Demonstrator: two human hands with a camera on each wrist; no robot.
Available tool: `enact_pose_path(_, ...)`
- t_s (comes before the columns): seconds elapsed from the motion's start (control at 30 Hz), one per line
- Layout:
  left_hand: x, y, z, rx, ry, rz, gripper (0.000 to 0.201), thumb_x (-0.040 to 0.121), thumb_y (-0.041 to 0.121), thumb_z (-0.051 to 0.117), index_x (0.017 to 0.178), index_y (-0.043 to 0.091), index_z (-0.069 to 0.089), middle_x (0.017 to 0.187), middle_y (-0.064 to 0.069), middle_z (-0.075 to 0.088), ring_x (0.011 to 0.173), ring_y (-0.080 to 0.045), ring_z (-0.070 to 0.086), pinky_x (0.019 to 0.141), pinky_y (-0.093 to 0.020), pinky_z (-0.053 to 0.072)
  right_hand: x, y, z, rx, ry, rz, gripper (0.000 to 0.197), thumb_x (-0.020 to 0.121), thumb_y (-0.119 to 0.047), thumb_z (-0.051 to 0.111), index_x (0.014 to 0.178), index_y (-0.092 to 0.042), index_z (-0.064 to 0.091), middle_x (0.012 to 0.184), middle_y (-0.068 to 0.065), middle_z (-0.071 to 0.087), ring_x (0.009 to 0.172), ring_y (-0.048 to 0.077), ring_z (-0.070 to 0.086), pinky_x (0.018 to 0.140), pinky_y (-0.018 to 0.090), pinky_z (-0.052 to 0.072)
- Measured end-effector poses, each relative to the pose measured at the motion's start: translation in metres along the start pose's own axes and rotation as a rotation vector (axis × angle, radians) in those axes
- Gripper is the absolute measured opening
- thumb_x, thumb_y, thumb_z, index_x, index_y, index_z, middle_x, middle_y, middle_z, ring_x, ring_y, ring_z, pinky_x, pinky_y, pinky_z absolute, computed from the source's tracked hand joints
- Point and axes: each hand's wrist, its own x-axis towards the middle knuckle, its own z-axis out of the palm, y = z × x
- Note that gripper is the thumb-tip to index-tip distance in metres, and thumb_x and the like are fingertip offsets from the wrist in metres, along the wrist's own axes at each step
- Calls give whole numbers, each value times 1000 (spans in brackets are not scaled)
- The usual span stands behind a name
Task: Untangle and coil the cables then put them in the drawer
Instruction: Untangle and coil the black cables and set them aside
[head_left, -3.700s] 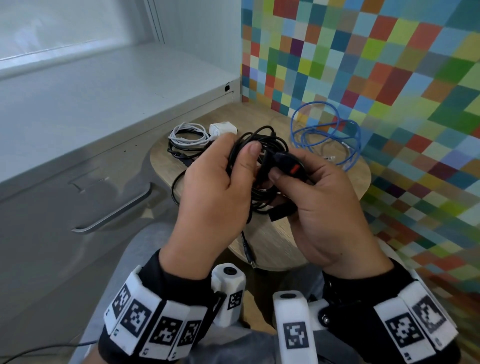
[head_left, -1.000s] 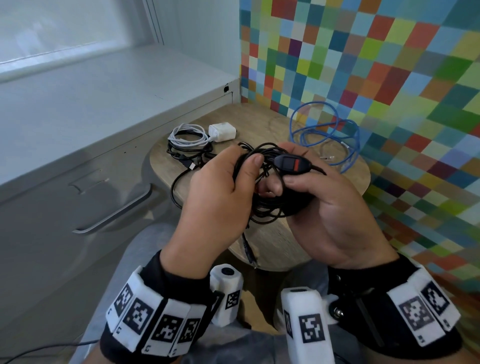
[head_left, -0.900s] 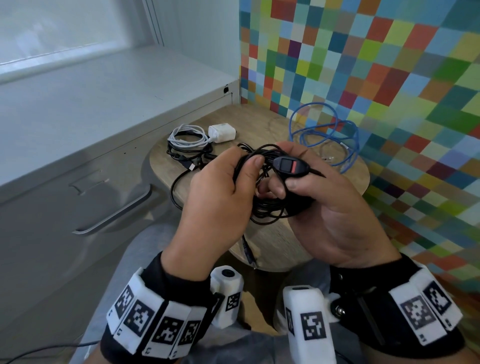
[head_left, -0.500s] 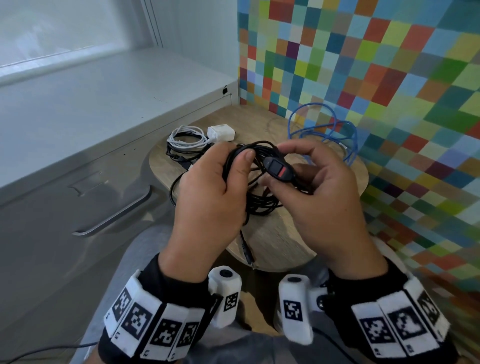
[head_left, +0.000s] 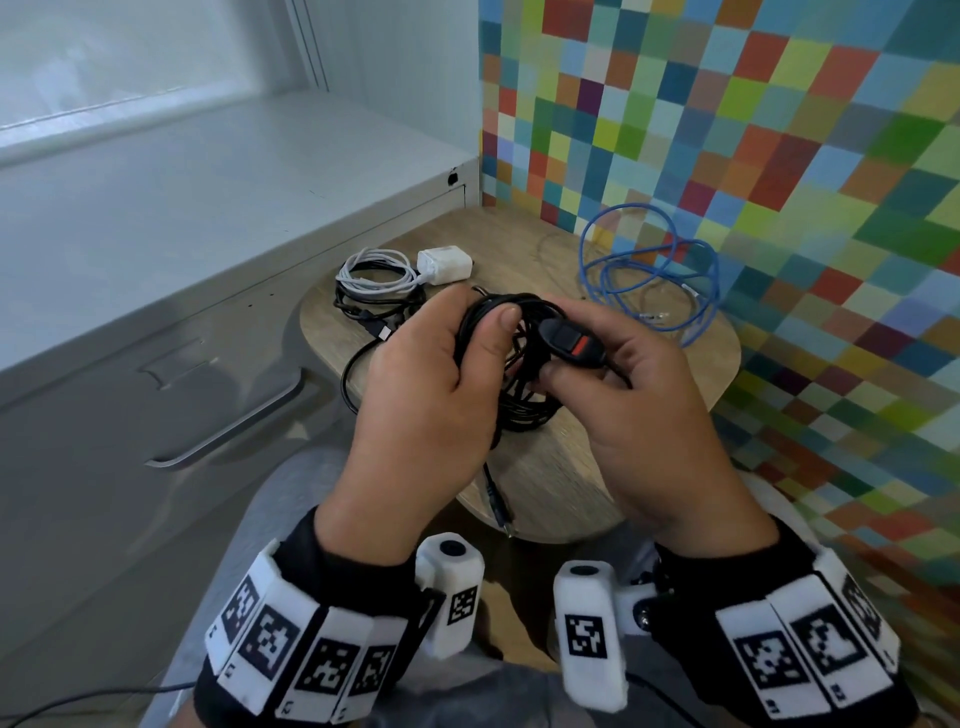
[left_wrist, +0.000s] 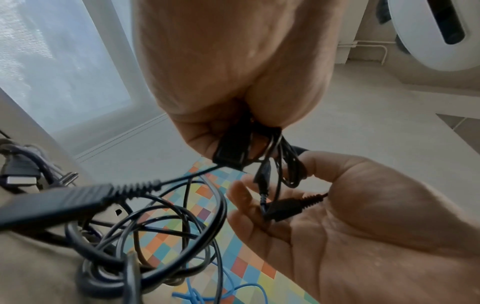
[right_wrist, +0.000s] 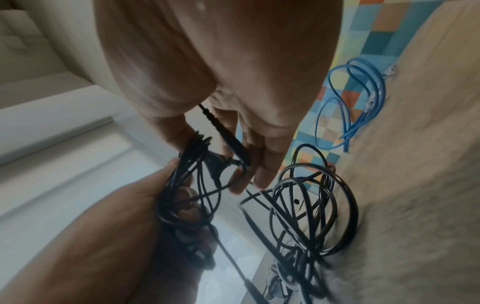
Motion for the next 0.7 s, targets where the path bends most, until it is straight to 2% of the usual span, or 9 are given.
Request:
enact_pose_path(0.07,0,0,0,-16,0,2,31,105,30,55,84,8,59,67,2,58,63,-14,54,52,-22,40,0,-1,1,64,-56,24,33,91,6,63,110,-17,77,100,-3,76,98,12,70,90,34,57)
enact_pose_path(0.17,-1,0,0,-9,0,17,33,105,33,53,86,6,60,69,0,60,66,-18,56,55,-29,43,0,-4,1,151,-80,65,24,85,-3,62,95,-19,78,87,0,74,89,15,68,85,32,57)
enact_pose_path(0.23,-1,1,1,0,-1,22,33,103,35,53,86,8,60,69,1,60,67,-17,56,56,-30,43,0,-3,0,177,-82,83,23,84,-5,63,93,-19,79,88,1,74,91,17,68,87,34,57)
enact_pose_path(0.37,-1,1,1,10,-9,21,28,104,33,55,86,13,61,69,4,60,67,-12,57,55,-25,43,0,-2,-1,236,-84,109,28,82,-5,64,90,-25,82,92,3,76,96,20,70,93,41,58)
enact_pose_path(0.47,-1,0,2,13,-14,18,25,104,32,56,83,20,59,67,11,59,64,-6,56,54,-16,39,0,-2,0,289,-85,108,28,81,-3,63,89,-22,82,93,5,76,95,20,71,90,38,58)
enact_pose_path(0.57,-2,1,3,12,-17,5,24,104,33,55,79,33,54,69,22,59,64,1,57,56,-10,38,0,-4,0,371,-110,124,27,80,0,64,84,-20,81,88,4,76,89,16,72,81,28,57)
enact_pose_path(0.63,-2,0,3,16,-10,13,23,104,36,54,82,30,57,70,20,61,67,0,59,56,-14,40,0,-6,-1,426,-124,150,27,81,7,67,87,-17,79,88,6,75,87,17,72,77,26,57)
enact_pose_path(0.7,-2,-2,4,35,-2,29,25,103,38,53,88,20,62,72,11,63,69,-7,61,57,-27,47,0,-9,-3,487,-133,198,22,80,3,65,94,-10,74,86,9,73,84,19,71,74,27,58)
